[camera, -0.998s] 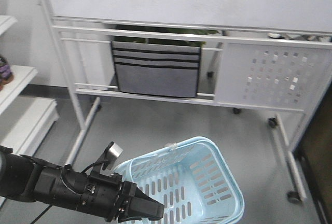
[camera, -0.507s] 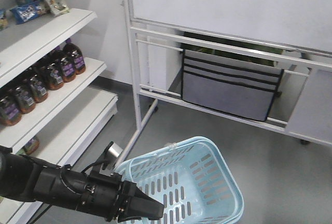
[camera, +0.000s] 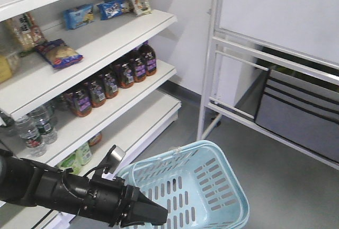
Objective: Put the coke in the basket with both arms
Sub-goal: 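Turn the base toward the shelf with the red Coca-Cola bottle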
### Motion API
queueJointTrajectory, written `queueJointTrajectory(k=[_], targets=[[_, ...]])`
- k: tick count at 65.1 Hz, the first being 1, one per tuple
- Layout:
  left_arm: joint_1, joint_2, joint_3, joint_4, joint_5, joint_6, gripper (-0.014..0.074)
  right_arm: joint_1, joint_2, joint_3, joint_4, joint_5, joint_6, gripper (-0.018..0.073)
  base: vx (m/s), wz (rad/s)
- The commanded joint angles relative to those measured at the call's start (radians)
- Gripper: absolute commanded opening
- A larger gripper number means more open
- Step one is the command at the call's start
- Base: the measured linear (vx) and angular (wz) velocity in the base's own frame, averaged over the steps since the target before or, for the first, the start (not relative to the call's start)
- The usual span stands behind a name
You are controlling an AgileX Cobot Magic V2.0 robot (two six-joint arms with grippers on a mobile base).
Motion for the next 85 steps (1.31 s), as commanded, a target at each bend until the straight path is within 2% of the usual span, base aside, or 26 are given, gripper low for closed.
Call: queueJointTrajectory(k=[1,85], targets=[[-0.001,-0.047,-0.013,-0.085,0.109,0.014,-0.0006,-0.003,-0.018,0.011,-0.004,-0.071,-0.005,-0.0009,0.13,0.56],[-0.001,-0.047,-0.013,-0.085,0.109,0.014,-0.0006,-0.003,-0.018,0.011,-0.004,-0.071,-0.005,-0.0009,0.12,0.50]])
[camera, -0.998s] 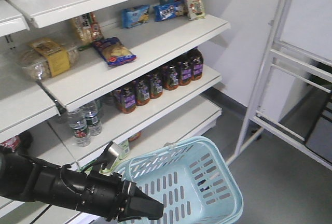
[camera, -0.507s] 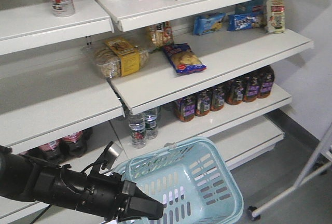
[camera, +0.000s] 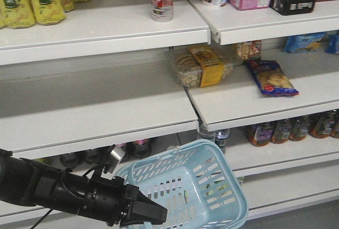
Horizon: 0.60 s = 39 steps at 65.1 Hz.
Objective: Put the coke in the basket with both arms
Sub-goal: 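Turn the base toward the shelf with the red Coca-Cola bottle, then approach the Coca-Cola shelf with the basket in the left gripper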
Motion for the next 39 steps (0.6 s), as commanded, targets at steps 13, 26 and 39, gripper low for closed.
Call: queueJointTrajectory(k=[13,26,39], targets=[[-0.001,-0.047,-0.013,-0.085,0.109,0.014,-0.0006,-0.003,-0.018,0.011,-0.004,-0.071,-0.005,-0.0009,0.08,0.44],[-0.001,-0.047,-0.013,-0.085,0.109,0.014,-0.0006,-0.003,-0.018,0.011,-0.004,-0.071,-0.005,-0.0009,0.07,0.35],[-0.001,-0.047,-0.013,-0.085,0.109,0.014,-0.0006,-0.003,-0.018,0.011,-0.004,-0.071,-0.005,-0.0009,0.05,0.22]])
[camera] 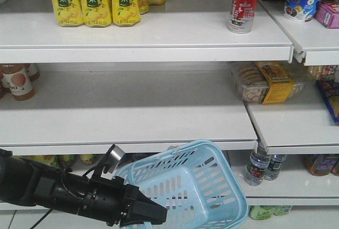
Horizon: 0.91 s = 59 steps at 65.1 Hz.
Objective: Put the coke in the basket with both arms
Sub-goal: 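Approach the Coca-Cola shelf with the basket in the left gripper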
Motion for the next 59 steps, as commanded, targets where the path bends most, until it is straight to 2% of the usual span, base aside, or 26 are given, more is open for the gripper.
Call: queueJointTrajectory(k=[1,59], targets=[[-0.001,-0.047,-0.013,-0.085,0.109,0.014,-0.0006,-0.003,-0.018,0.011,-0.004,-0.071,-0.005,-0.0009,0.04,0.15],[-0.001,-0.047,-0.013,-0.085,0.109,0.014,-0.0006,-0.003,-0.018,0.011,-0.004,-0.071,-0.005,-0.0009,0.02,0.03]])
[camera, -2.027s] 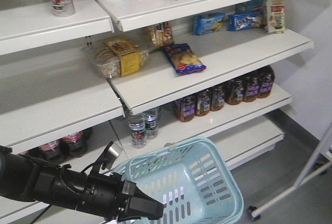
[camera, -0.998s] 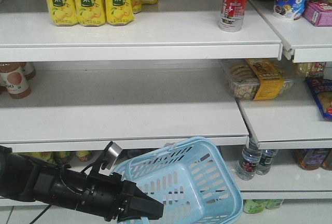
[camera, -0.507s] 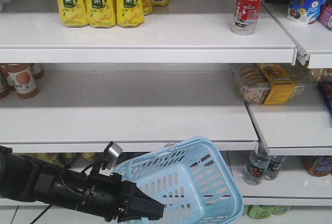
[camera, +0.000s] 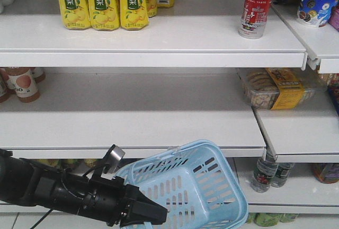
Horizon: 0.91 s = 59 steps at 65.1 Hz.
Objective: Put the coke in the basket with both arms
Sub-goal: 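Approach the Coca-Cola shelf with the basket in the left gripper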
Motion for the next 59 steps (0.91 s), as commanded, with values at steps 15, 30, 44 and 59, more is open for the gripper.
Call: queueJointTrajectory(k=[15,30,44,59], targets=[[-0.001,-0.047,-0.013,-0.085,0.109,0.014,-0.0006,-0.003,-0.018,0.011,-0.004,-0.071,-0.005,-0.0009,0.02,0.00],[-0.001,-0.047,-0.013,-0.085,0.109,0.014,-0.0006,-0.003,-0.018,0.011,-0.004,-0.071,-0.005,-0.0009,0.02,0.01],[-0.001,-0.047,-0.013,-0.085,0.109,0.014,-0.0006,-0.003,-0.018,0.011,-0.004,-0.071,-0.005,-0.0009,0.02,0.01],[-0.001,-0.047,-0.013,-0.085,0.109,0.014,-0.0006,-0.003,-0.018,0.011,-0.004,-0.071,-0.005,-0.0009,0.03,0.01]])
